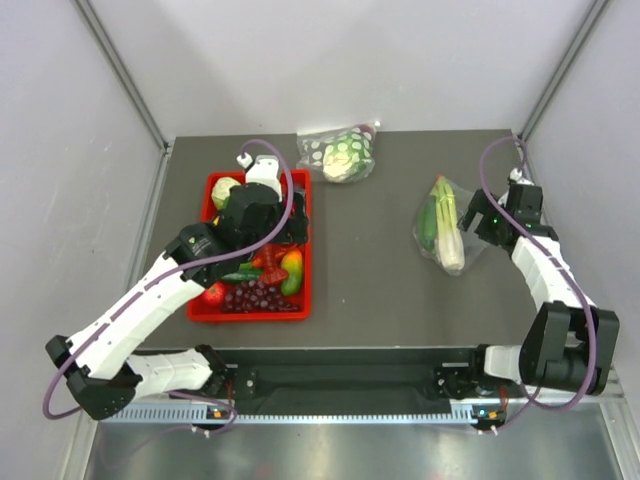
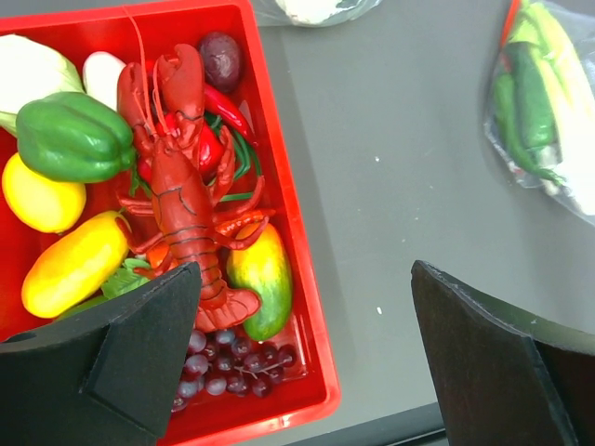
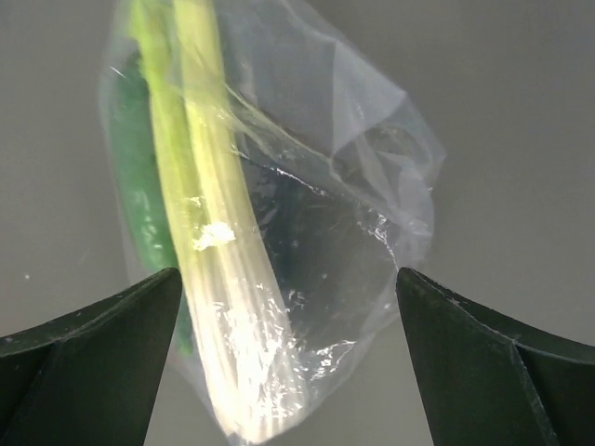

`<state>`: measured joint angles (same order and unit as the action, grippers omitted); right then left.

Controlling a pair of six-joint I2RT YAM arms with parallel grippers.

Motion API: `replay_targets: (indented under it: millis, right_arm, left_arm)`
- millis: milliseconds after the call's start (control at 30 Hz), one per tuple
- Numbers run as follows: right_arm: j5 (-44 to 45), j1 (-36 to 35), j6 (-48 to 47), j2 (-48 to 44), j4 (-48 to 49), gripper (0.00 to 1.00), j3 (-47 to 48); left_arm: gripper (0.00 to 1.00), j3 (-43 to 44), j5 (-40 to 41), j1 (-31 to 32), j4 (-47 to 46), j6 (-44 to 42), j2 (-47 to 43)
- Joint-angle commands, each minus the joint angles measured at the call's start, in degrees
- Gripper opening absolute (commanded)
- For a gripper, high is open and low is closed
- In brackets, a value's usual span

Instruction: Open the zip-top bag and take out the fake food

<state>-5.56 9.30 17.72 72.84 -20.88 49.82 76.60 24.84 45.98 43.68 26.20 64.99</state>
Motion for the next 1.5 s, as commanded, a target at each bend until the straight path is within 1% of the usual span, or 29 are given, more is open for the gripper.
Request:
replay_targets:
  millis: [0,100,200,233,300,333,367,467,567,600,767,867,933,1000,1100,1133,1200,1300,1333,1367,1400,1433,1467]
  right_arm:
    - [-1.7,0.9,2.1,2.3,6.5,0.97,-1.9]
    - [-3.9,0.8,3.2,4.9,8.8,0.92,-3.2]
    - [-7.4,0.9,4.1,6.9,10.4,0.67,-3.7]
    - [-9.4,0.8,4.3,7.5,11.0,0.48,-3.6]
    - [-11.7,0.5,4.4,7.8,10.8,0.25,-3.3]
    - [-13.1,0.4,4.4,7.8,10.3,0.08,-3.0]
    - [-13.7,-0.4,4.6,7.5,8.9,0.01,-2.1]
    - [-15.8,-2.9,4.0,5.0,6.3,0.0,-0.1]
    - [-16.6,-8.4,3.6,2.4,4.1,0.0,2.8]
    - [-16.8,-11.7,3.9,1.9,3.5,0.0,3.4]
    - [-20.1,-19.0,8.9,-1.2,4.6,0.0,6.9]
    - [-22.6,-22.0,11.1,-2.3,5.4,0.0,9.1]
    - [-25.9,-22.7,11.9,-3.0,6.6,0.0,9.2]
    - [-25.9,-22.7,10.9,-4.0,6.0,0.0,8.5]
    - [-21.3,-22.1,5.9,-3.9,2.5,0.0,4.9]
    - [-20.3,-21.8,4.2,-3.7,2.2,0.0,2.1]
    - [-17.4,-21.3,3.2,-2.2,1.2,0.0,-0.2]
    - [-9.8,-21.2,2.6,-0.9,0.5,0.0,-3.2]
    - [-5.5,-21.2,3.3,-0.9,0.3,0.0,-3.8]
    - [-2.6,-21.3,4.2,-0.9,0.2,0.0,-3.9]
    - [2.9,-21.2,5.0,-0.9,-1.0,0.0,-3.9]
    - [5.2,-21.3,5.7,-0.9,-2.2,0.01,-2.6]
    - [8.5,-21.3,6.4,-1.0,-3.5,0.04,-1.7]
  left_arm:
    - [0.99,0.6,-0.8,-0.9,-1.6,-1.4,0.5]
    - [0.99,0.6,-1.0,-1.7,-1.8,-1.7,0.2]
    - [0.99,0.5,-1.3,-2.2,-1.9,-2.5,0.5]
    - [0.99,0.6,-1.5,-2.4,-1.9,-2.7,0.7]
    - [0.99,0.8,-1.6,-2.7,-1.8,-3.4,1.0]
    - [0.99,0.9,-1.6,-2.8,-1.8,-3.6,1.1]
    - [0.99,1.2,-1.6,-2.9,-1.7,-3.9,1.2]
    - [0.99,1.1,-1.3,-3.3,-1.8,-4.0,0.8]
    - [0.99,0.5,-1.3,-3.6,-2.0,-4.0,0.3]
    - [0.99,0.3,-1.5,-3.9,-1.9,-3.9,0.2]
    - [0.99,-0.2,-1.9,-4.1,-1.8,-3.9,-0.6]
    - [0.99,-0.5,-1.8,-4.2,-1.9,-4.1,-1.1]
    - [0.99,-0.7,-1.6,-4.4,-1.8,-4.3,-1.3]
    - [0.99,-0.7,-1.6,-4.5,-1.8,-4.1,-1.4]
    - [0.99,-1.4,-2.1,-4.6,-2.4,-3.7,-1.7]
    - [0.99,-1.9,-2.3,-4.6,-2.5,-3.5,-1.9]
    - [0.99,-2.4,-3.0,-4.6,-2.8,-3.6,-2.3]
    - [0.99,-3.6,-3.7,-4.6,-3.1,-4.1,-2.9]
    - [0.99,-4.0,-3.7,-4.6,-3.1,-4.2,-3.0]
    - [0.99,-4.3,-3.8,-4.6,-2.8,-4.2,-3.1]
    - [0.99,-4.5,-3.9,-4.6,-2.9,-4.2,-3.4]
    - [0.99,-4.9,-4.0,-4.6,-2.7,-4.3,-3.5]
    - [0.99,-5.0,-4.0,-4.6,-2.6,-4.3,-3.4]
